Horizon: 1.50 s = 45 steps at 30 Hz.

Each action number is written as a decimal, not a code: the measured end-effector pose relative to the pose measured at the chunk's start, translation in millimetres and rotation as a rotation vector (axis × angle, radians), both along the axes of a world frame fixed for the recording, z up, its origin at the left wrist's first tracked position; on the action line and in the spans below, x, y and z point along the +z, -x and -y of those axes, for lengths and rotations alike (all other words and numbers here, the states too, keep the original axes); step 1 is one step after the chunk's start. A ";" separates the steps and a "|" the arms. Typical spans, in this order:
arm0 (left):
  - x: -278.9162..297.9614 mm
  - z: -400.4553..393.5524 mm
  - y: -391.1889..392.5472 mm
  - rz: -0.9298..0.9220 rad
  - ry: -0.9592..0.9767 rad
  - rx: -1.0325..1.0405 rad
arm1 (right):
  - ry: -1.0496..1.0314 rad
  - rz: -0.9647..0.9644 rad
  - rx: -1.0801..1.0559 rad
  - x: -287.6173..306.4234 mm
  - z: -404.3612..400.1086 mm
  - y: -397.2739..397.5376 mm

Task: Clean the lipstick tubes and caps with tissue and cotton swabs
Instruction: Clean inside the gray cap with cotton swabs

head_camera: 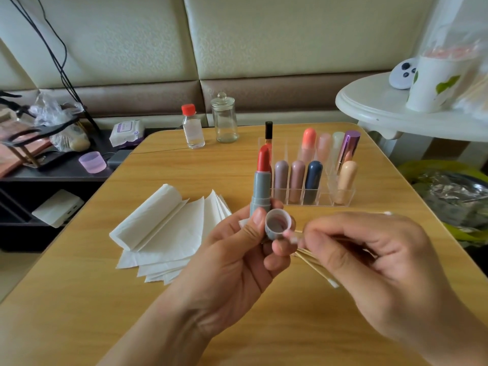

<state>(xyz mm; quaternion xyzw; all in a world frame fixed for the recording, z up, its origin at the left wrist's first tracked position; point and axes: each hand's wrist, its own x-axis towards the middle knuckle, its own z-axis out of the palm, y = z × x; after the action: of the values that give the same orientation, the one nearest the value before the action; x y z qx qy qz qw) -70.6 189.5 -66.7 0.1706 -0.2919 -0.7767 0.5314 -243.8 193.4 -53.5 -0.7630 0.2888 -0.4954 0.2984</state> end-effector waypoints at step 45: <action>-8.5 2.9 3.5 -0.129 0.022 -0.093 | 0.061 -0.081 -0.141 0.6 -8.4 -7.7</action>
<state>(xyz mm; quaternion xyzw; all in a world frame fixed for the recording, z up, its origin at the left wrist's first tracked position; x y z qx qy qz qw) -74.1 186.7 -75.2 0.1006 -0.2730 -0.8068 0.5141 -236.1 201.8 -52.9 -0.7688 0.3385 -0.4925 0.2276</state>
